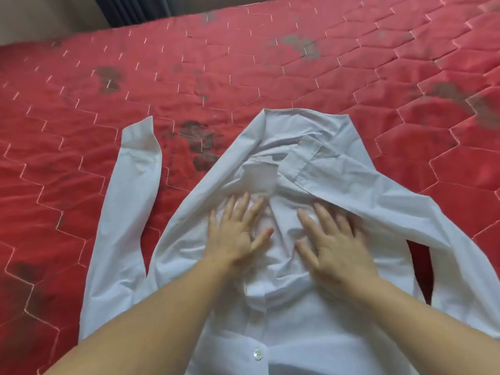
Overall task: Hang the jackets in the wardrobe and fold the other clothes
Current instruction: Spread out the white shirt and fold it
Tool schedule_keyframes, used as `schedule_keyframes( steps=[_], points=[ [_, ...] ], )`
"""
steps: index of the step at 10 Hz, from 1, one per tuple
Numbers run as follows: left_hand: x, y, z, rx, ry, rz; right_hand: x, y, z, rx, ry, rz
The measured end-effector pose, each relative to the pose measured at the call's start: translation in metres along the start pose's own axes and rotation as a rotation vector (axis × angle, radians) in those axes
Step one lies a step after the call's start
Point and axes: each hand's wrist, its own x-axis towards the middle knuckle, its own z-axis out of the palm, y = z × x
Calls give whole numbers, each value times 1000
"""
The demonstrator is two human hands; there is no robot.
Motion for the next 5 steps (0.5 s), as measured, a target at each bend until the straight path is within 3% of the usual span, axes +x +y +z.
schedule_keyframes(
  steps=[1, 2, 3, 4, 5],
  points=[
    [21, -20, -3, -104, 47, -94, 11, 24, -6, 159, -74, 143],
    [35, -52, -11, -209, 203, -176, 2, 62, -6, 188, -101, 312],
    [49, -69, -17, -305, 298, -208, 3, 111, 31, -129, -242, 443],
    [48, -67, -11, -190, 240, -232, 12, 126, 52, -239, -244, 196],
    [48, -66, -7, -160, 231, -245, 49, 47, -12, 319, 97, 148]
  ],
)
